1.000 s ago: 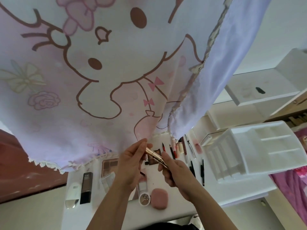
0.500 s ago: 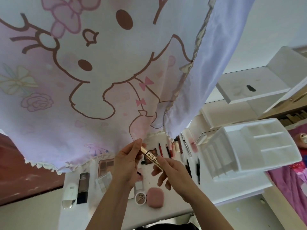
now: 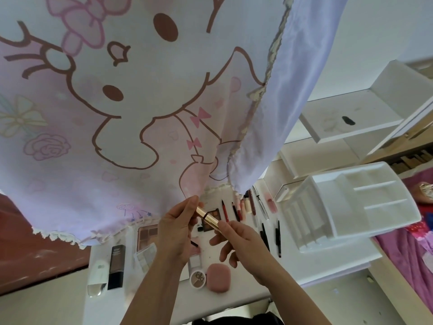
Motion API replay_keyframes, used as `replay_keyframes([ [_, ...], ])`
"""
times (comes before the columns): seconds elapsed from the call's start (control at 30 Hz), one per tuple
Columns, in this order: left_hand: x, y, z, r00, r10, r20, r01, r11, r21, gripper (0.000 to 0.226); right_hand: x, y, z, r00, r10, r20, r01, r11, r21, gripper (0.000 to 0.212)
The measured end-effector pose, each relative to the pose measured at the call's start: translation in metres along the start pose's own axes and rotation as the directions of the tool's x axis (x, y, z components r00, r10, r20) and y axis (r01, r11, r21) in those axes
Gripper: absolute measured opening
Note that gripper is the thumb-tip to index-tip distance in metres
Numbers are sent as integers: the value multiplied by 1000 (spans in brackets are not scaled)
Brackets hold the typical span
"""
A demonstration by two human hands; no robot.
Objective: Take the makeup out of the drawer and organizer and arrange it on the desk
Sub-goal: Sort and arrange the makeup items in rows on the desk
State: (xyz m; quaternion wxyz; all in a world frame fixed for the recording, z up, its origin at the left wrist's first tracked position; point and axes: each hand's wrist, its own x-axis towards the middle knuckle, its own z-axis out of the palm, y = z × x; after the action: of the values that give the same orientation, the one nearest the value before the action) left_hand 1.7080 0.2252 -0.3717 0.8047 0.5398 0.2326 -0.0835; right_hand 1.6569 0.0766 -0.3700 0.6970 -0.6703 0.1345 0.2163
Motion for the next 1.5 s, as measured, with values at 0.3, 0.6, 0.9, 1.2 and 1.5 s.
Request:
replay_keyframes([
  [0.3, 1, 2, -2, 1000, -20, -2, 20, 999, -31, 12, -4, -1, -3, 999, -12, 42, 16, 997, -74, 33],
  [0.6, 10, 7, -10, 998, -15, -53, 10, 995, -103, 26, 0, 11, -9, 997, -66, -40, 63, 994, -85, 19],
  [0.9, 9, 0, -10, 1000, -5, -19, 3, 998, -58, 22, 1, 12, -6, 992, -119, -50, 114, 989, -92, 13],
  [1.2, 11, -22, -8, 999, 11, 36, -16, 993, 120, 17, 9, 38, -15, 994, -88, -68, 72, 975, -208, 12],
  [1.5, 39, -105, -47, 984, -176, 34, 88, 638, 765, 58, 40, 139, -51, 930, 104, -353, -239, 900, -364, 27],
])
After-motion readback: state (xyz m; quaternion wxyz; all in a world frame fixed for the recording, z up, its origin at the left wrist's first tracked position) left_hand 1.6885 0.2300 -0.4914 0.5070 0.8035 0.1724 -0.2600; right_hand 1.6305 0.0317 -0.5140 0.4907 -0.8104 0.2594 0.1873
